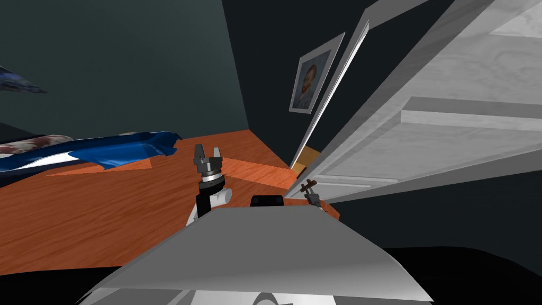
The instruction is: Pull the door open
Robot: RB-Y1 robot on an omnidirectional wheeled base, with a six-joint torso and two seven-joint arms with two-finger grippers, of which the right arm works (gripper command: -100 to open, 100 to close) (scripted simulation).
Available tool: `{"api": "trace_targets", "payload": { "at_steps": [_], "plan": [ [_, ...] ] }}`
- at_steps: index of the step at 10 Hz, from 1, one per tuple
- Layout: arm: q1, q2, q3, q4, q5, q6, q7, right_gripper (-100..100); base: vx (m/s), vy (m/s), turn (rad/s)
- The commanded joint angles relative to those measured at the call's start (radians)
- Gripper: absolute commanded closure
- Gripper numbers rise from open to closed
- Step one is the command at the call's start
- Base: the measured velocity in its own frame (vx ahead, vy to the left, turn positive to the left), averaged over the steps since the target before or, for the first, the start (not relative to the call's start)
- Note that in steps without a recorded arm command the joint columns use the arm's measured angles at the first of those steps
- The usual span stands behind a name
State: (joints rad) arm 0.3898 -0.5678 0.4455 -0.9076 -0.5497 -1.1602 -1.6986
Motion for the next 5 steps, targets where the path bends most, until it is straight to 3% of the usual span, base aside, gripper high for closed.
{"api": "trace_targets", "payload": {
  "at_steps": [1,5],
  "plan": [
    [0.0,0.0,0.0,0.0,0.0,0.0,0.0,100,-0.099,-0.007,0.015],
    [0.021,-0.008,0.034,0.063,0.024,-0.093,-0.029,100,-0.072,-0.018,0.052]
  ]
}}
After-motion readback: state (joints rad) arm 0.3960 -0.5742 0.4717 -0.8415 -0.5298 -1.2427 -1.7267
